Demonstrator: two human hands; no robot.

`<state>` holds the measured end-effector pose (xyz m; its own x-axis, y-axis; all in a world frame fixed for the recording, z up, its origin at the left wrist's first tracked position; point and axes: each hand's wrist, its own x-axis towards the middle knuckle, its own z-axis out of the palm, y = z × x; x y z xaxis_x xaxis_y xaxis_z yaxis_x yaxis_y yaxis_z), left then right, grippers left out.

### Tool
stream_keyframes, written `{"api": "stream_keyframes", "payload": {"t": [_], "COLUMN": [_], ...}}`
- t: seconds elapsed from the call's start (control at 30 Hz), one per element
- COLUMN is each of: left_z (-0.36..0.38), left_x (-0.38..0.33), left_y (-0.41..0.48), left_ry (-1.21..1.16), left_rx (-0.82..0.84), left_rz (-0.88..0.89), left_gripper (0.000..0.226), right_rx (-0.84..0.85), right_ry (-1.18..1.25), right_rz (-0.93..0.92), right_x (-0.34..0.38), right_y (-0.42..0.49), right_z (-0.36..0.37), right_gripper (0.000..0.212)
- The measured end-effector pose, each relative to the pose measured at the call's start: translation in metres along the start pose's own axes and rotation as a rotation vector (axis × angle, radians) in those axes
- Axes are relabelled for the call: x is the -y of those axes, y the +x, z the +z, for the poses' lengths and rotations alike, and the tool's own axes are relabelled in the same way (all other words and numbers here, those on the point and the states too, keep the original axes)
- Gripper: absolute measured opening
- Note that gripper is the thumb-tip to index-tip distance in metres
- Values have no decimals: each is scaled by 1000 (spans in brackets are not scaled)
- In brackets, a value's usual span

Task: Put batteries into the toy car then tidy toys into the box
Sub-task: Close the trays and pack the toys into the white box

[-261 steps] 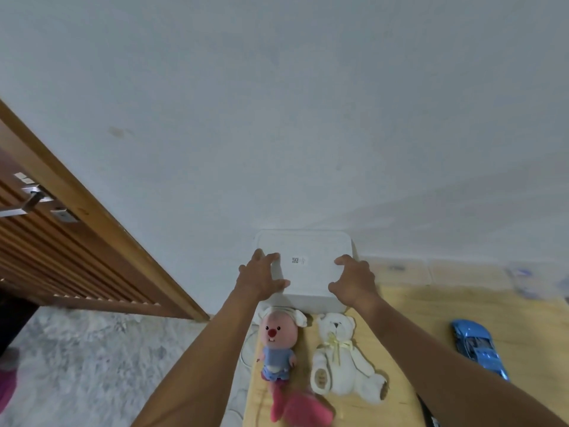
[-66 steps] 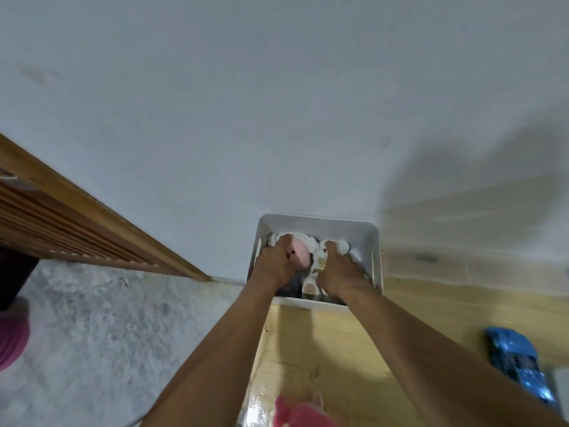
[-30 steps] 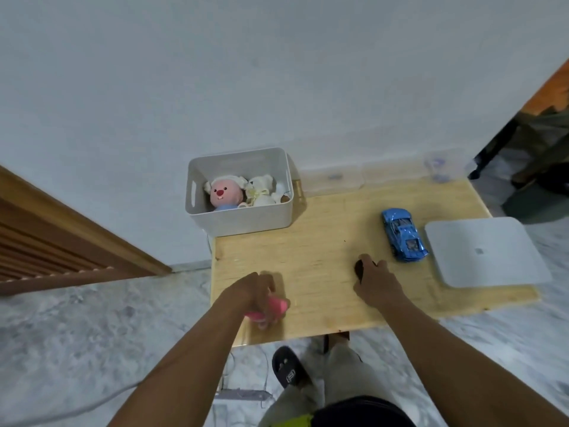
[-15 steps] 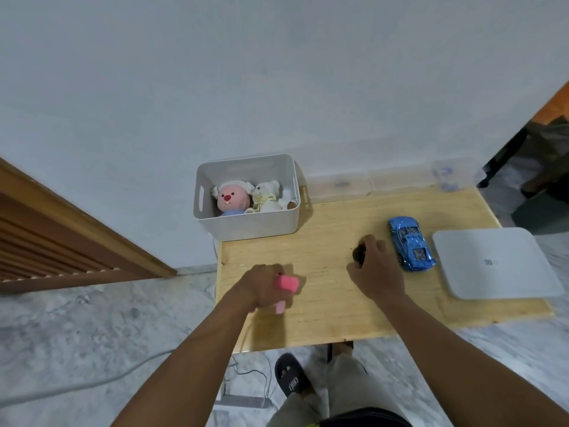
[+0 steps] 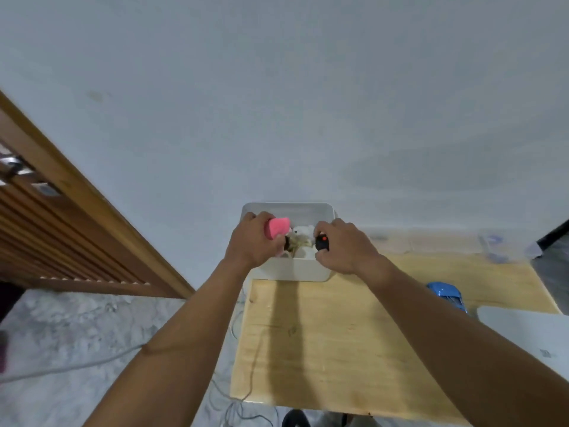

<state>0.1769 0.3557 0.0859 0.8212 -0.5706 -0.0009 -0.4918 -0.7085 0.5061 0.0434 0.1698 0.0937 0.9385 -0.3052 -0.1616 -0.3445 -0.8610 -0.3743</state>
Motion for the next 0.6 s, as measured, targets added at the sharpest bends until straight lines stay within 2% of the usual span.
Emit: {"api": "stream_keyframes", "payload": {"t": [0.1, 0.27, 0.6], "left_z": [4, 14, 36], "left_x": [9, 9, 31], "left_y": [5, 16, 44], "left_ry": [8, -19, -7], "left_rx": [6, -37, 214], "left_rz": [-14, 54, -12], "left_gripper": [57, 52, 47], "right_rx": [79, 96, 207], "right_ry": [-34, -112, -88], "right_rz": [4, -31, -31], "right_x": [11, 17, -1], "right_y": [23, 56, 98], "right_z": [4, 19, 50], "right_gripper": [43, 46, 40]}}
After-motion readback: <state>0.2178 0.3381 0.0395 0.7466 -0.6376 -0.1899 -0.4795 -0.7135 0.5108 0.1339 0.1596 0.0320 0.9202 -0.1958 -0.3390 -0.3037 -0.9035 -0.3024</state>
